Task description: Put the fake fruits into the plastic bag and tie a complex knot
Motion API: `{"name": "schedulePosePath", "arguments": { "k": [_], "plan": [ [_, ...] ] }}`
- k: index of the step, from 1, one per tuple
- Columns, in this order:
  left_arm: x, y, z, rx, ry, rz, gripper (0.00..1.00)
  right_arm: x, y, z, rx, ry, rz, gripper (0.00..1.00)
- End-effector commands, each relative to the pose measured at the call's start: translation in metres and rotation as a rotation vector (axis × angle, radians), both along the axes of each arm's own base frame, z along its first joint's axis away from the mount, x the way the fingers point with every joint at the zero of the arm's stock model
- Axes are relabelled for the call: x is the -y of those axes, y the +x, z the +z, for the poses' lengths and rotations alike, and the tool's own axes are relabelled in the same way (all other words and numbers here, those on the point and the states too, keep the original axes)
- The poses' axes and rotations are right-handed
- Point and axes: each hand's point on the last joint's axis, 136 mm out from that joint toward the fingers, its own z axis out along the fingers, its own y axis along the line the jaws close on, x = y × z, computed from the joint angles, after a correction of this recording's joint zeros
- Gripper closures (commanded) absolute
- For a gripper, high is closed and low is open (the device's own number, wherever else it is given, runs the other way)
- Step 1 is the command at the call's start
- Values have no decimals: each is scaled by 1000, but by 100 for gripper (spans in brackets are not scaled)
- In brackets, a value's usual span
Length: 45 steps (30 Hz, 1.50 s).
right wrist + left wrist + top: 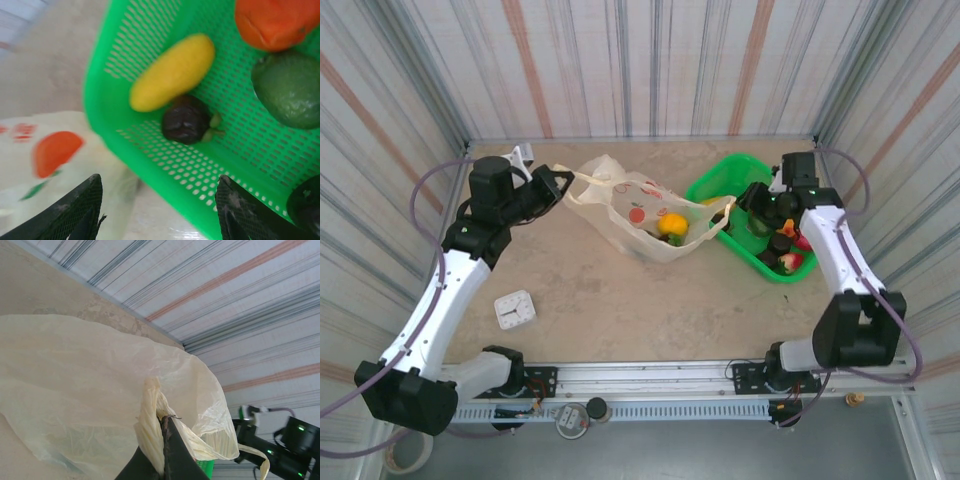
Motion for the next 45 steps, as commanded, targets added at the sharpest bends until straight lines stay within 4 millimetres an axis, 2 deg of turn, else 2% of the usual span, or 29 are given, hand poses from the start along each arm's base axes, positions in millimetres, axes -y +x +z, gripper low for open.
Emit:
{"name": "schedulePosePath", "arguments": {
  "k": [1, 7, 11, 13, 19, 27, 33, 36, 41, 45],
  "plan": [
    [0, -4, 19, 49, 14, -4, 100, -6, 12, -21, -33, -47, 49, 37],
    [2, -5, 21, 58, 18, -11, 100, -18, 35, -62, -127, -79, 81, 31],
    [1, -6, 22, 64, 23, -10, 100, -32, 43, -84, -186, -123, 113, 19],
    [0, -6, 22, 65, 23, -9, 100, -35, 44, -95, -211, -155, 122, 17],
    [-1, -8, 26, 73, 29, -7, 100, -20, 45, -122, -283, -266, 98, 18],
    [2, -8, 26, 77, 25, -15, 100, -6, 34, -137, -323, -354, 108, 20],
    [4, -8, 28, 83, 23, -22, 100, -3, 30, -134, -318, -357, 111, 26],
    [5, -8, 28, 85, 24, -25, 100, -5, 32, -119, -273, -345, 102, 27],
    [5, -10, 28, 93, 26, -29, 100, -12, 36, -82, -167, -293, 97, 30],
    [5, -10, 26, 94, 22, -30, 100, -9, 33, -71, -145, -294, 87, 37]
  ]
}}
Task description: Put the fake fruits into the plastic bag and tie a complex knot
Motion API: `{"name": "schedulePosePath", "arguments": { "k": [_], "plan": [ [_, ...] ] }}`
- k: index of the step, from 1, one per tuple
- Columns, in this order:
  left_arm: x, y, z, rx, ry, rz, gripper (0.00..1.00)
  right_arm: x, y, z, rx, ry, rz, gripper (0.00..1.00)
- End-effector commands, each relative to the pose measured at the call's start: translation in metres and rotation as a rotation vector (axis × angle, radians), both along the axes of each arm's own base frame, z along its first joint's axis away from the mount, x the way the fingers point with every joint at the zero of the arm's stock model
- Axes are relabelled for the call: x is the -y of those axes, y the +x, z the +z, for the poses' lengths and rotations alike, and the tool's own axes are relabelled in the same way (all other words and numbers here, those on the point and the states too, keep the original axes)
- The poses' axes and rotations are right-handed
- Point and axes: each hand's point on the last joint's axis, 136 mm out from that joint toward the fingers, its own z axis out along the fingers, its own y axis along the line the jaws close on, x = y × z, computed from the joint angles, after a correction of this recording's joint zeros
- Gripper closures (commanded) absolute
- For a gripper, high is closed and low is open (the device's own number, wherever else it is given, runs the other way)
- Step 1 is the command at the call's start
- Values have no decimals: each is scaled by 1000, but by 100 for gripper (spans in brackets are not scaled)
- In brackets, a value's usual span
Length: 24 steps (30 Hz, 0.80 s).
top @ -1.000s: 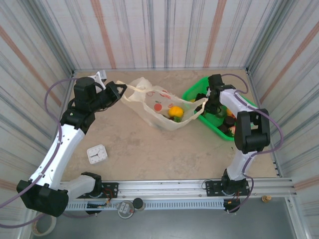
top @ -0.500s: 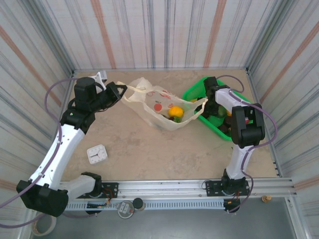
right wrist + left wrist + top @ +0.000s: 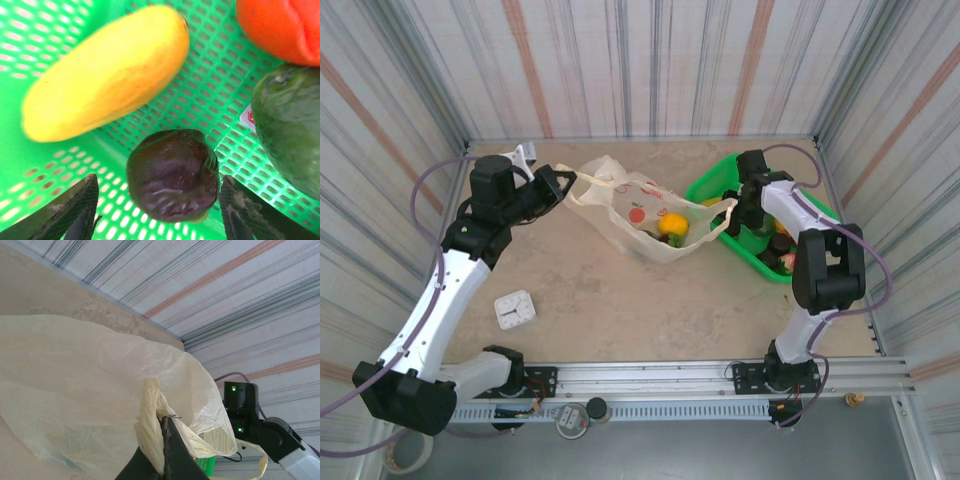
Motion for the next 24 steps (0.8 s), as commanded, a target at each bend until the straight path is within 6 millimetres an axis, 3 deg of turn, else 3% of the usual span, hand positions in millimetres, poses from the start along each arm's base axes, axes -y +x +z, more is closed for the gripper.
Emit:
{"name": "schedulePosePath", "arguments": {
  "k": [1, 6, 14, 19, 24],
  "plan": [
    [0, -7, 20, 77, -1, -8, 100, 4, -6, 10, 11, -5, 4, 37],
    [-1, -9, 20, 79, 1, -9, 100, 5, -11, 0, -26, -38, 35, 25],
    [0, -12, 22, 86, -6, -18, 100, -2, -5, -34, -116, -95, 99, 22],
    [0, -11, 22, 85, -8, -18, 100, -3, -2, -53, -151, -103, 98, 30],
    [5, -9, 26, 87, -24, -35, 100, -3, 3, -35, -74, -85, 82, 55]
  ]
}}
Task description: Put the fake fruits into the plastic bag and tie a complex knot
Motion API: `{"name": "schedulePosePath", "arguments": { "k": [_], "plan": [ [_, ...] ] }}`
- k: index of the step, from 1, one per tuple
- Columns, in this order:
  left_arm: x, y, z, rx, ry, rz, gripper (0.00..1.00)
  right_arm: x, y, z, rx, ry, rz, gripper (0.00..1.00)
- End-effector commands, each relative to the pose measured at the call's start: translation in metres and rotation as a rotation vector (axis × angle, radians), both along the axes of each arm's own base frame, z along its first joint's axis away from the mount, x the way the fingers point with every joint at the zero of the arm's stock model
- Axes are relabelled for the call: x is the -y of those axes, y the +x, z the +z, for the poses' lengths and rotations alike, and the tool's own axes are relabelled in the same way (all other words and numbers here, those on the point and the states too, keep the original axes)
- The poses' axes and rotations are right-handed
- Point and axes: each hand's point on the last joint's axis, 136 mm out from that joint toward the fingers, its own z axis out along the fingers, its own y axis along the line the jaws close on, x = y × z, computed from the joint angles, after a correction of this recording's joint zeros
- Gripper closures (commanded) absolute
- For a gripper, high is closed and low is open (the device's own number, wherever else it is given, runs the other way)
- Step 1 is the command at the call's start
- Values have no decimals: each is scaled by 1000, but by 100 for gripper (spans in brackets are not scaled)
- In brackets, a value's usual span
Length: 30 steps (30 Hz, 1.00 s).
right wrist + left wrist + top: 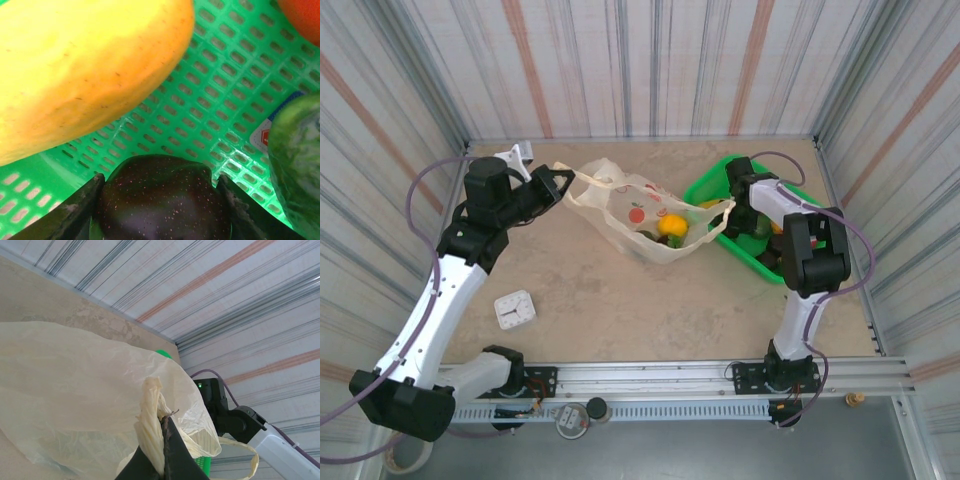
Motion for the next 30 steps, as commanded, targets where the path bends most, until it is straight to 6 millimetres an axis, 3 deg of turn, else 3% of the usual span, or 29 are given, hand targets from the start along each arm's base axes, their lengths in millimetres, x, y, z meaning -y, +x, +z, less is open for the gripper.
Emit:
{"name": "schedulePosePath", "arguments": {
  "k": [1, 7, 10, 13, 16, 19, 21, 24, 30],
  "plan": [
    [6, -1, 14, 48, -18, -28, 100, 2, 5, 24, 73, -8, 9, 57],
    [6, 1, 15, 48, -21, -27, 100, 9, 3, 79, 183, 20, -13, 58],
    [6, 2, 15, 45, -18, -21, 100, 8, 3, 128, 281, 41, -9, 57],
    [6, 3, 19, 49, -19, -18, 100, 2, 1, 191, 415, 81, 8, 57],
    [5, 7, 22, 51, -23, -9, 100, -24, -6, 253, 564, 196, 81, 57],
    [4, 10, 23, 43, -27, 9, 100, -73, -26, 297, 652, 266, 265, 56],
    [4, 11, 25, 41, -29, 17, 100, -106, -45, 309, 672, 279, 396, 56],
    [2, 14, 28, 33, -18, 35, 100, -144, -74, 306, 659, 309, 557, 56],
    [5, 14, 35, 36, -25, 27, 100, -171, -98, 251, 544, 219, 688, 57]
  ]
}}
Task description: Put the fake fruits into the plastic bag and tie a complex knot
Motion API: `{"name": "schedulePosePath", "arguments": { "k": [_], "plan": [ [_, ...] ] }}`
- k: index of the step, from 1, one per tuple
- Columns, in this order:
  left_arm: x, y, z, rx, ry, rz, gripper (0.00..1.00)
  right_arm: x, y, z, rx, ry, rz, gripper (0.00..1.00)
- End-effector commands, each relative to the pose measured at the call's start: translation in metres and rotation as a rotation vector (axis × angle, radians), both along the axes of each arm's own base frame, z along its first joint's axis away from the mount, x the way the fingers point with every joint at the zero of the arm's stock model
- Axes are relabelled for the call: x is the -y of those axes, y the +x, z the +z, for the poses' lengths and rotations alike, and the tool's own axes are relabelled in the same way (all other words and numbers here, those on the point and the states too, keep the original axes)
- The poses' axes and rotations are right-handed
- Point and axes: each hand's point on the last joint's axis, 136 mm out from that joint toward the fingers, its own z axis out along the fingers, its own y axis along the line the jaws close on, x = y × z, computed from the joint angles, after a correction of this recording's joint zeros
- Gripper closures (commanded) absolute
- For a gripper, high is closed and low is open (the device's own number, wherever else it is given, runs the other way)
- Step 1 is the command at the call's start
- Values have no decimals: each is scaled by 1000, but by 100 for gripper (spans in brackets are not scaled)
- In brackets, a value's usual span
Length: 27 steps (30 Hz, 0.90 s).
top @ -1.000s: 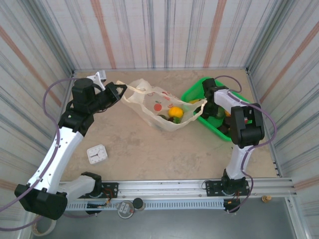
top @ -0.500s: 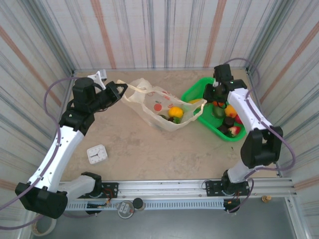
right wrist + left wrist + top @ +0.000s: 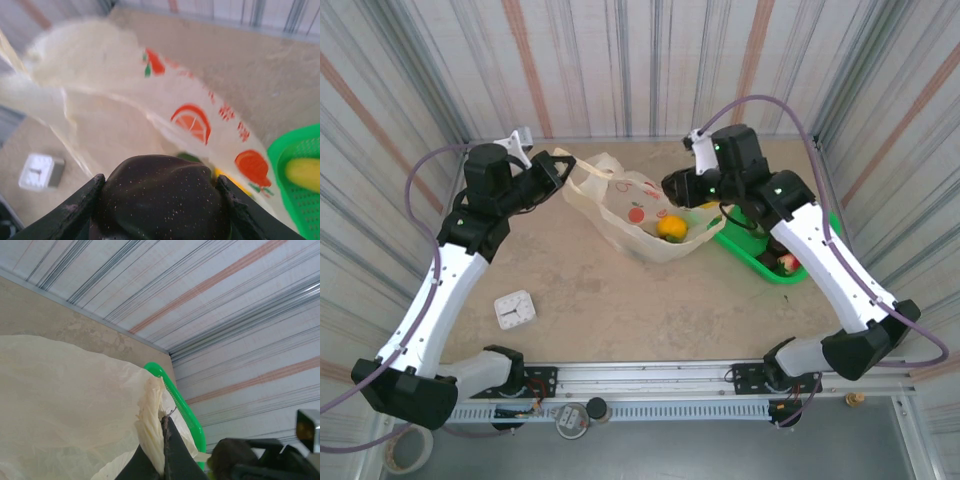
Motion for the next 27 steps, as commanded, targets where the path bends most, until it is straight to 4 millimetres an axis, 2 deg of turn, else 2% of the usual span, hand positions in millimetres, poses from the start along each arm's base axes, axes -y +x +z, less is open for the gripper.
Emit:
{"name": "schedulePosePath", "arguments": {
  "k": [1, 4, 7, 10, 16, 19, 23, 25, 27],
  "plan": [
    [1, -1, 11, 10, -7, 8, 100, -7, -11, -43, -47, -125, 56, 57],
    [1, -2, 11, 9, -9, 8, 100, -22, -14, -65, -58, -150, 78, 57],
    [2, -4, 12, 14, -11, 4, 100, -31, -4, -84, -84, -179, 67, 58],
    [3, -6, 15, 23, -10, -2, 100, -50, 8, -92, -91, -187, 73, 57],
    [8, -16, 20, 55, -3, -15, 100, -86, 61, -100, -93, -185, 18, 55],
    [6, -21, 20, 60, 0, -3, 100, -110, 80, -99, -113, -143, 45, 55],
    [0, -26, 22, 70, 14, 23, 100, -128, 85, -111, -148, -141, 72, 46],
    [-1, -26, 26, 81, 18, 26, 100, -131, 82, -109, -141, -143, 77, 34],
    [0, -24, 25, 79, 18, 25, 100, -129, 77, -103, -135, -136, 87, 31]
  ]
}}
